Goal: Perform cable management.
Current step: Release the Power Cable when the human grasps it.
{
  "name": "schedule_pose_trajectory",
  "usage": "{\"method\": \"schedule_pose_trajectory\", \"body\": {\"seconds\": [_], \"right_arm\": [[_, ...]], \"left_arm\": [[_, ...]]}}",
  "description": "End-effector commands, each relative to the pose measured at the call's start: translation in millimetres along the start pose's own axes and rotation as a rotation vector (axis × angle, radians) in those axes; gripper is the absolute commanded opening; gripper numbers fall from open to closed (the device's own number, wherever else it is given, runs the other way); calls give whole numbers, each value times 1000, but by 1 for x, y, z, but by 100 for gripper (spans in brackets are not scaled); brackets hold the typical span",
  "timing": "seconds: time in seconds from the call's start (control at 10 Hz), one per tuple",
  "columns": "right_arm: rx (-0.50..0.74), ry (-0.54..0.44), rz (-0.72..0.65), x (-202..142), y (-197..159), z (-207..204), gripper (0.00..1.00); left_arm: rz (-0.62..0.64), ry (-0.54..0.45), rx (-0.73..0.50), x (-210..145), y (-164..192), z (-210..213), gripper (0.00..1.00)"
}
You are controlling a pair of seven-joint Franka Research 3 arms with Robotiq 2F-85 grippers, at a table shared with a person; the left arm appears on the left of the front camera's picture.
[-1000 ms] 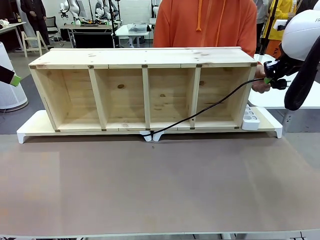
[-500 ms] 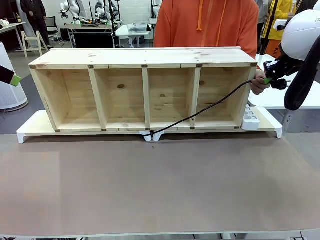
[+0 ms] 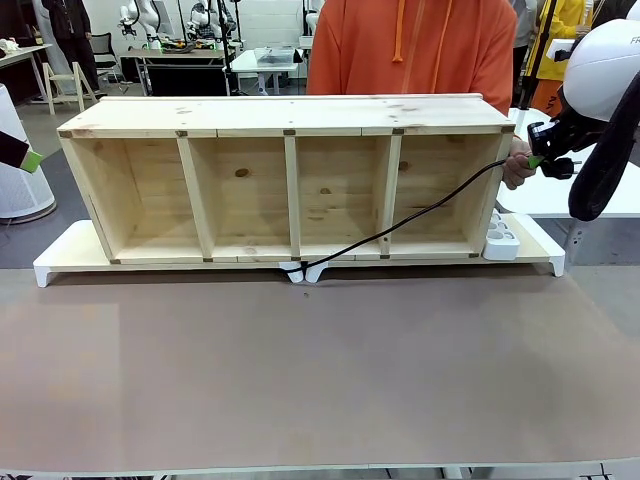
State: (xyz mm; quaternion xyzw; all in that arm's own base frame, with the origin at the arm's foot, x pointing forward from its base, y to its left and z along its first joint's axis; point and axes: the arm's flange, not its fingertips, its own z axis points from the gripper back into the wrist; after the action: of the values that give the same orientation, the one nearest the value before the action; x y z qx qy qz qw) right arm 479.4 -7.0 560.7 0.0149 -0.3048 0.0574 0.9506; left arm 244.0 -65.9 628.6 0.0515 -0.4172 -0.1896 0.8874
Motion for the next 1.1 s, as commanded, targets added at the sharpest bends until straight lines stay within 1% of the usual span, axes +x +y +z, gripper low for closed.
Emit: {"method": "schedule_pose_trajectory", "body": {"seconds": [0.0,0.1,0.2,0.3,0.4,0.5,0.6,0.7,0.8,0.9,1.0], "right_arm": [[18,9,0,0,-1,0,36],[23,16,-1,0,-1,0,36],[27,24,2,-1,-1,0,56],[28,27,6,-1,-1,0,39],[29,29,6,-1,-1,0,76],[29,31,6,-1,-1,0,59],[30,36,12,-1,-1,-1,96],[32,36,17,-2,0,-1,79],[12,-5,61,-4,1,-3,100],[7,31,3,-3,2,-2,100],[7,31,3,-3,2,-2,100]], "left_arm": [[0,-4,4,0,0,1,100],[0,-4,4,0,0,1,100],[0,-4,4,0,0,1,100],[0,-4,4,0,0,1,100],[0,-4,4,0,0,1,100],[0,-4,4,0,0,1,100],[0,-4,4,0,0,1,100],[0,-4,4,0,0,1,100],[0,-4,4,0,0,1,100],[0,-4,4,0,0,1,100],[0,-4,4,0,0,1,100]]}}
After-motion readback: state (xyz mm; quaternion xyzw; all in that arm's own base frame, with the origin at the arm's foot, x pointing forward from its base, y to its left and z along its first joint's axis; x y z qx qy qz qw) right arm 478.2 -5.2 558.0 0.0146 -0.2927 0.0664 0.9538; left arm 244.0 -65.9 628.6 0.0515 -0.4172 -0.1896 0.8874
